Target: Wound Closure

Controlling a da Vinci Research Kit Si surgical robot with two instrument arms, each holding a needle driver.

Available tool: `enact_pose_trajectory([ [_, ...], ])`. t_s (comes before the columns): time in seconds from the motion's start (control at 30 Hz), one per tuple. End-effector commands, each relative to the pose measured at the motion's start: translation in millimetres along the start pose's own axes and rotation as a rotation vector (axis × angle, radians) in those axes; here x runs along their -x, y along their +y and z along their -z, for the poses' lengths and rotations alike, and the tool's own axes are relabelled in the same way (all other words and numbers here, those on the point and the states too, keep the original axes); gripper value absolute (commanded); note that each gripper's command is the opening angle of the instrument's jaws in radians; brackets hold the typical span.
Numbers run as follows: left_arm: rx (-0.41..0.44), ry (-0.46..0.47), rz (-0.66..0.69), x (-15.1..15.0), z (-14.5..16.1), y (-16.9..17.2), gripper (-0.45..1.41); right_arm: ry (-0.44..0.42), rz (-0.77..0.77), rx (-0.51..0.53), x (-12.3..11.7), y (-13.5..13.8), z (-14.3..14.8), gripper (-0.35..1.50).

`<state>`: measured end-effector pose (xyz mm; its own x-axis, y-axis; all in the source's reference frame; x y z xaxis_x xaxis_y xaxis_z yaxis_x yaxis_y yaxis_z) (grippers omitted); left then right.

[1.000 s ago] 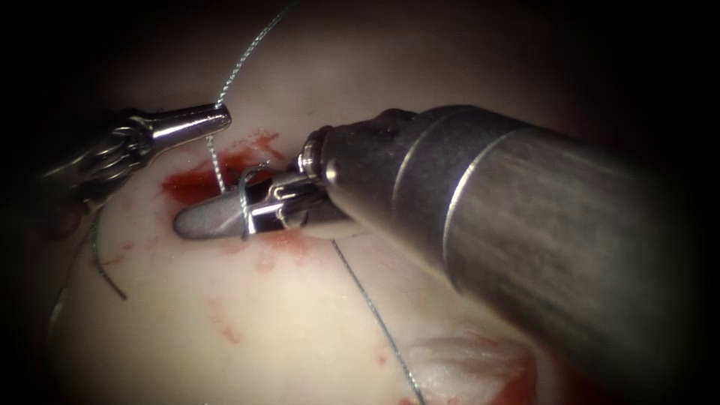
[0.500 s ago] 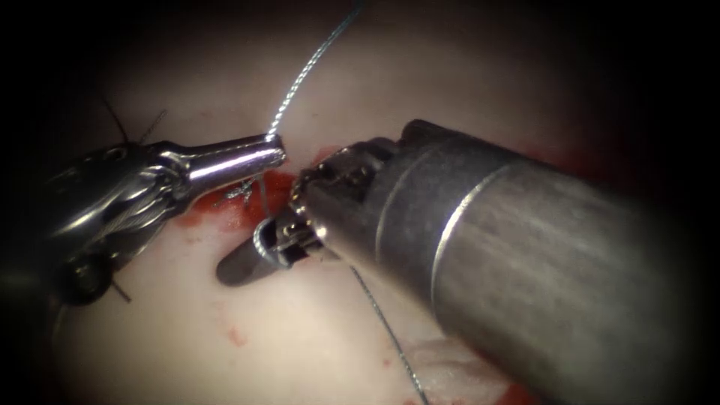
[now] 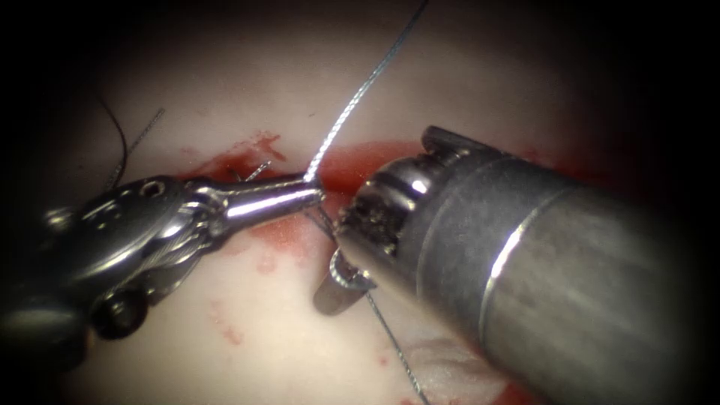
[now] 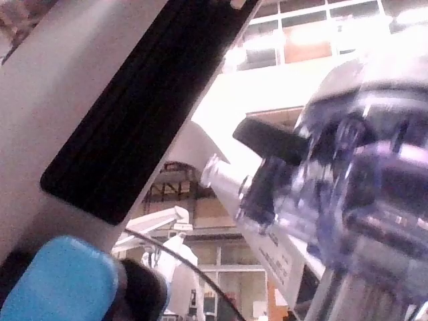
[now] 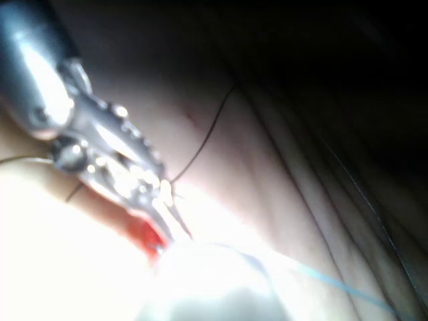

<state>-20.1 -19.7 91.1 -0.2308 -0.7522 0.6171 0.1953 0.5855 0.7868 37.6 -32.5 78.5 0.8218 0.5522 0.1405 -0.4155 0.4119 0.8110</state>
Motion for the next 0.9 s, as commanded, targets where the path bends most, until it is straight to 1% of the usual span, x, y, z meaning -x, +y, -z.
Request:
enact_pose_trajectory([
  [0.03,-0.003,-0.006,0.001,1.0,-0.9,0.3,-0.45,-0.001,-0.006,-0.005,-0.9,0.3,0.6,-0.35],
  [0.17,-0.017,-0.002,-0.003,0.0,-1.4,0.2,-0.45,-0.014,-0.011,-0.017,0.2,0.9,1.1,-0.35],
  [0.2,-0.021,0.004,0.001,-0.3,-1.7,0.2,-0.45,-0.026,-0.007,-0.019,0.7,1.1,1.3,-0.23],
  [0.23,-0.021,0.004,0.001,-0.3,-1.7,0.2,-0.45,-0.026,-0.007,-0.019,0.7,1.1,1.3,-0.23],
  [0.3,-0.025,0.008,0.007,-0.4,-1.8,0.2,-0.45,-0.023,-0.003,-0.016,1.2,1.3,1.5,0.05],
  [0.33,-0.026,0.012,0.007,-0.5,-1.9,0.1,-0.45,-0.022,0.001,-0.015,1.5,1.5,1.5,0.27],
  [0.4,-0.028,0.016,0.013,-0.6,-2.0,0.1,-0.45,-0.025,0.000,-0.014,2.0,1.7,1.6,0.29],
  [0.43,-0.028,0.020,0.012,-0.7,-2.0,0.1,-0.45,-0.026,0.002,-0.014,2.1,1.8,1.6,0.39],
  [0.5,-0.030,0.024,0.011,-0.9,-2.1,0.1,-0.45,-0.026,-0.024,-0.016,2.4,1.9,1.7,0.42],
  [0.67,-0.032,0.039,0.018,-1.4,-2.3,0.2,-0.45,-0.029,-0.058,-0.007,2.8,2.4,1.3,0.44],
  [0.73,-0.034,0.043,0.018,-1.5,-2.4,0.2,-0.45,-0.030,-0.070,-0.001,2.9,2.6,0.8,0.41],
  [0.77,-0.035,0.044,0.018,-1.5,-2.4,0.2,-0.45,-0.030,-0.079,0.002,3.0,2.7,0.7,0.36],
  [0.87,-0.038,0.049,0.023,-1.7,-2.4,0.2,-0.45,-0.032,-0.095,0.008,3.3,2.9,0.2,0.32],
  [0.9,-0.038,0.052,0.023,-1.7,-2.3,0.2,-0.45,-0.032,-0.094,0.009,3.4,2.9,0.2,0.27],
])
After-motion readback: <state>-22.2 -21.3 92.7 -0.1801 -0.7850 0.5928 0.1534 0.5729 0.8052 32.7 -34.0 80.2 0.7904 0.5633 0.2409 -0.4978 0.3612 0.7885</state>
